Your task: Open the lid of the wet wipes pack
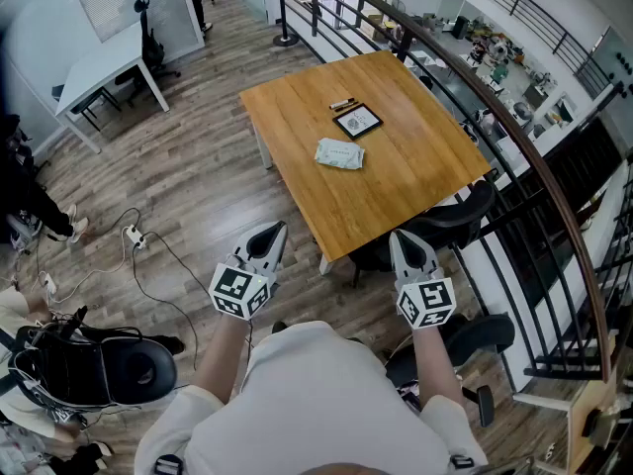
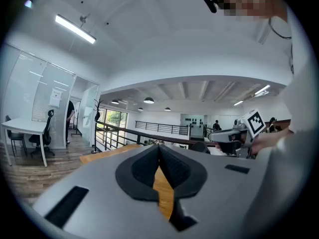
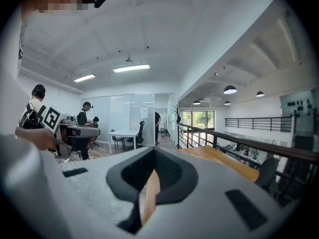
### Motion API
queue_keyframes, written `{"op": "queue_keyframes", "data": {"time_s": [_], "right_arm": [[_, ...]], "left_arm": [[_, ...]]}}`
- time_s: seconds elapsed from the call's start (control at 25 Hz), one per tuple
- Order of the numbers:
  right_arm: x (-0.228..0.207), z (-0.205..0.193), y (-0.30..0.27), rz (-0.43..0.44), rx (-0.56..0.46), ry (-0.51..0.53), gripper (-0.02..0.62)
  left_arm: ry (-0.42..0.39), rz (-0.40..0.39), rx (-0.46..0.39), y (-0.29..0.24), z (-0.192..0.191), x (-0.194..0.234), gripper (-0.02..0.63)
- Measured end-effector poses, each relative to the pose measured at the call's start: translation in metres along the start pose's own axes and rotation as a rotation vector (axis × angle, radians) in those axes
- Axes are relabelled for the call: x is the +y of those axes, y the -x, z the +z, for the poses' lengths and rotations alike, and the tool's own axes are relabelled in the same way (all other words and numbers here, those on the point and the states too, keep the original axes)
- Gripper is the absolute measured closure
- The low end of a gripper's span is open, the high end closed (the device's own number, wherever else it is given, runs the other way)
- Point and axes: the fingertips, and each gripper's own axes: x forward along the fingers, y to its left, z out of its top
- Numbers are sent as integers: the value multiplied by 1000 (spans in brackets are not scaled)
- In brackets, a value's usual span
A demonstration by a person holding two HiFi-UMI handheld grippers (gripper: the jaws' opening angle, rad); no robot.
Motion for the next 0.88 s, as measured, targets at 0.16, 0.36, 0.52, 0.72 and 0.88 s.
{"op": "queue_keyframes", "data": {"time_s": [0.16, 0.36, 0.52, 0.72, 0.88], "right_arm": [[6, 4, 1, 1, -1, 7, 594], [8, 5, 0, -1, -2, 14, 594], [8, 5, 3, -1, -4, 17, 594], [6, 7, 7, -2, -8, 11, 594], [5, 5, 8, 1, 1, 30, 594]], "left_arm": [[0, 0, 4, 5, 2, 2, 612], [1, -5, 12, 6, -1, 2, 612], [3, -2, 16, 9, -3, -1, 612], [2, -2, 21, 10, -3, -6, 612], [1, 1, 27, 9, -5, -8, 611]]}}
